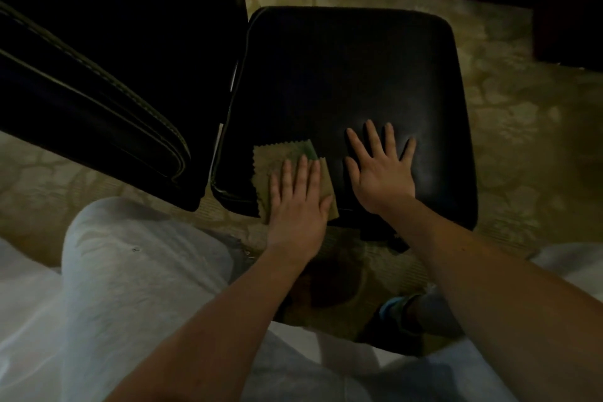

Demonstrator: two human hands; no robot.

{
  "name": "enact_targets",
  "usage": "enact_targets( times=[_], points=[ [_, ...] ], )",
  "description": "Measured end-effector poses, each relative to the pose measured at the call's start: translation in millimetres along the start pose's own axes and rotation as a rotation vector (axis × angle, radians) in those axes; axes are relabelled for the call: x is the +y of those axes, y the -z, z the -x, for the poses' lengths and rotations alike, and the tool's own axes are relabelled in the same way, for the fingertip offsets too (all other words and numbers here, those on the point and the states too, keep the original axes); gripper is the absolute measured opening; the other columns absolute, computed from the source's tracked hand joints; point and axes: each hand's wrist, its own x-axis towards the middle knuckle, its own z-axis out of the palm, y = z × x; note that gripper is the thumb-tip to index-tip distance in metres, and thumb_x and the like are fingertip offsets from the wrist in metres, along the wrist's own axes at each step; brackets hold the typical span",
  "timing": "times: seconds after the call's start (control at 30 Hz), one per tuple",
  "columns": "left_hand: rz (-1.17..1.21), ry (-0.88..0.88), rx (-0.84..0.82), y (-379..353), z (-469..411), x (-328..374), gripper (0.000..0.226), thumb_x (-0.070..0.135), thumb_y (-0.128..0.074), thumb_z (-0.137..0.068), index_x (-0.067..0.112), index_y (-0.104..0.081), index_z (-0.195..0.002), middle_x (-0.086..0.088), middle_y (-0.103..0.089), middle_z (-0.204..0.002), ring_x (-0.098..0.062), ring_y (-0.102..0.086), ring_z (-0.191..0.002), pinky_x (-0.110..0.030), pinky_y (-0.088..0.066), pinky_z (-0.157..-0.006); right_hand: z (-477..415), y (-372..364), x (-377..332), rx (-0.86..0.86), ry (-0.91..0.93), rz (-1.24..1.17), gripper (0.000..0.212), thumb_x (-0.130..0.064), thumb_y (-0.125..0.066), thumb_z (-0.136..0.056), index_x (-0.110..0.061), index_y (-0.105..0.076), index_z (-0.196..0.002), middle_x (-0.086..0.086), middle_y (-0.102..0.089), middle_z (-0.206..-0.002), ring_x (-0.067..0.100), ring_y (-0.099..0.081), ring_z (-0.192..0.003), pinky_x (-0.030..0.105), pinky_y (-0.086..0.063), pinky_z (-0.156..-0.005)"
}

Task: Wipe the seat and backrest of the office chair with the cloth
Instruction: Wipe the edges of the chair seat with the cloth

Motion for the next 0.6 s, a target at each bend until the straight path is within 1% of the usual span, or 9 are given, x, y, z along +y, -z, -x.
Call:
enact_targets(
  times=[0.1, 0.17, 0.23, 0.3, 0.37, 0.4, 0.47, 0.53, 0.6],
  points=[
    [-0.041, -0.076, 0.02, -4.0, 1.5, -21.7, 0.064, 0.052, -0.003, -0.102, 0.023, 0.013, -0.157, -0.004, 0.002, -0.17, -0.024, 0.01, -0.156, -0.047, 0.004, -0.126, -0.9, 1.1, 5.3, 0.01, 0.021, -0.018, 0.059, -0.055, -0.009, -0.103, -0.038, 0.002, -0.159, 0.0, 0.007, -0.168, 0.031, 0.013, -0.153, 0.065, 0.011, -0.116],
    [-0.029, -0.057, 0.029, -1.4, 1.0, -43.3, 0.064, 0.053, -0.001, -0.101, 0.026, 0.016, -0.156, -0.001, 0.007, -0.17, -0.018, 0.018, -0.152, -0.044, 0.008, -0.125, -0.7, 2.4, 5.9, 0.015, 0.028, -0.025, 0.059, -0.055, -0.009, -0.103, -0.039, 0.001, -0.159, 0.0, 0.006, -0.168, 0.03, 0.013, -0.153, 0.065, 0.011, -0.117],
    [0.006, 0.001, 0.016, 1.6, 0.2, -58.3, 0.064, 0.054, 0.003, -0.099, 0.028, 0.017, -0.155, 0.0, 0.01, -0.169, -0.016, 0.019, -0.151, -0.042, 0.01, -0.124, 0.3, 3.2, 4.6, 0.005, 0.025, -0.027, 0.059, -0.055, -0.009, -0.103, -0.039, 0.001, -0.159, 0.0, 0.006, -0.168, 0.03, 0.014, -0.153, 0.066, 0.012, -0.116],
    [0.027, 0.055, 0.015, 2.5, -0.7, -59.7, 0.063, 0.053, 0.005, -0.098, 0.027, 0.017, -0.155, -0.001, 0.008, -0.17, -0.019, 0.015, -0.154, -0.044, 0.009, -0.125, 0.0, 3.2, 2.0, -0.008, 0.008, -0.036, 0.06, -0.055, -0.011, -0.102, -0.037, -0.001, -0.159, 0.001, 0.006, -0.168, 0.031, 0.015, -0.153, 0.067, 0.013, -0.116],
    [0.038, 0.114, 0.028, 2.9, -0.5, -49.7, 0.063, 0.051, 0.006, -0.098, 0.026, 0.017, -0.156, -0.002, 0.009, -0.17, -0.024, 0.013, -0.156, -0.048, 0.008, -0.126, -4.0, 4.4, -1.9, 0.004, 0.007, -0.062, 0.061, -0.052, -0.017, -0.102, -0.033, -0.008, -0.159, 0.003, 0.003, -0.168, 0.031, 0.012, -0.153, 0.068, 0.012, -0.115],
    [0.047, 0.142, 0.03, 2.8, -0.4, -42.7, 0.064, 0.05, 0.007, -0.098, 0.025, 0.017, -0.156, -0.003, 0.01, -0.169, -0.025, 0.014, -0.156, -0.049, 0.009, -0.125, -7.8, 5.2, -4.1, 0.016, 0.029, -0.069, 0.062, -0.051, -0.019, -0.101, -0.029, -0.012, -0.159, 0.004, 0.001, -0.168, 0.03, 0.01, -0.154, 0.068, 0.011, -0.115],
    [0.075, 0.188, 0.023, 2.5, 0.0, -30.4, 0.067, 0.051, 0.01, -0.096, 0.023, 0.016, -0.157, -0.004, 0.013, -0.169, -0.026, 0.017, -0.155, -0.049, 0.013, -0.124, -15.5, 6.5, -8.6, 0.034, 0.109, -0.06, 0.07, -0.052, -0.014, -0.096, -0.022, -0.018, -0.159, 0.005, -0.004, -0.168, 0.028, 0.005, -0.154, 0.067, 0.007, -0.117],
    [0.092, 0.21, 0.035, 3.3, 0.4, -25.8, 0.068, 0.051, 0.009, -0.097, 0.022, 0.013, -0.158, -0.005, 0.011, -0.17, -0.027, 0.016, -0.155, -0.048, 0.014, -0.124, -20.5, 5.1, -12.3, 0.043, 0.157, -0.048, 0.073, -0.054, -0.008, -0.094, -0.023, -0.017, -0.159, 0.004, -0.005, -0.168, 0.027, 0.003, -0.155, 0.065, 0.006, -0.118],
    [0.086, 0.207, 0.032, 2.1, 1.0, -25.4, 0.068, 0.051, 0.01, -0.097, 0.023, 0.014, -0.158, -0.004, 0.012, -0.169, -0.027, 0.018, -0.155, -0.049, 0.014, -0.124, -22.0, 2.0, -12.8, 0.061, 0.155, -0.048, 0.069, -0.057, -0.009, -0.098, -0.026, -0.014, -0.159, 0.003, -0.005, -0.168, 0.027, 0.003, -0.155, 0.063, 0.008, -0.117]
  ],
)
